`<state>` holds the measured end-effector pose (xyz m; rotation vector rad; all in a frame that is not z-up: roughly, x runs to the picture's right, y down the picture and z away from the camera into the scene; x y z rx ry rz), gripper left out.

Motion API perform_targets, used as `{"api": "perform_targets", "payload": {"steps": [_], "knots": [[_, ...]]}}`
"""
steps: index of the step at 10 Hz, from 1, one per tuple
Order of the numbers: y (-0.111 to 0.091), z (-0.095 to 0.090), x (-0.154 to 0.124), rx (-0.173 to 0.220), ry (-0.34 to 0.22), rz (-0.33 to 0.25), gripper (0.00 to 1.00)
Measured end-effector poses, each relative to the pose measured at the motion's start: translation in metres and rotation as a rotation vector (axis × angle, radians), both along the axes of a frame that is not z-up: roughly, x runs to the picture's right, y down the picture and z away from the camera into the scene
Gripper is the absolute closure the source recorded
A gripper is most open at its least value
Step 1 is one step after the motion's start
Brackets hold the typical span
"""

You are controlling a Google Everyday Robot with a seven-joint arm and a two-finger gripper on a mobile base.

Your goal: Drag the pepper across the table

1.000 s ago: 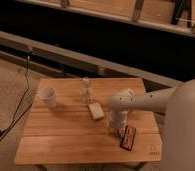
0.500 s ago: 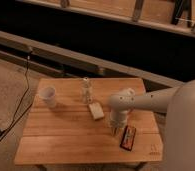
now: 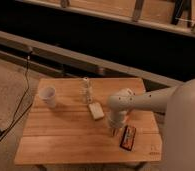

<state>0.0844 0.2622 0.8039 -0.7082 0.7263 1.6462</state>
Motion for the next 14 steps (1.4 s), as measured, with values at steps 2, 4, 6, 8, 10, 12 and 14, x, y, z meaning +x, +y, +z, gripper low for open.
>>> {"api": "perform_targets", "payload": {"steps": [2, 4, 6, 8, 10, 12, 14], "knots": [[0.009, -0.003, -0.023, -0.016, -0.041, -0.023, 1.0], [0.016, -0.011, -0.042, -0.024, -0.064, -0.033, 1.0], [0.021, -0.02, -0.058, -0.025, -0.083, -0.041, 1.0], [0.021, -0.032, -0.073, -0.017, -0.104, -0.053, 1.0], [0.019, -0.041, -0.088, -0.012, -0.128, -0.063, 1.0], [0.023, -0.048, -0.103, -0.016, -0.159, -0.067, 1.0], [0.031, -0.054, -0.122, -0.03, -0.198, -0.077, 1.0]]}}
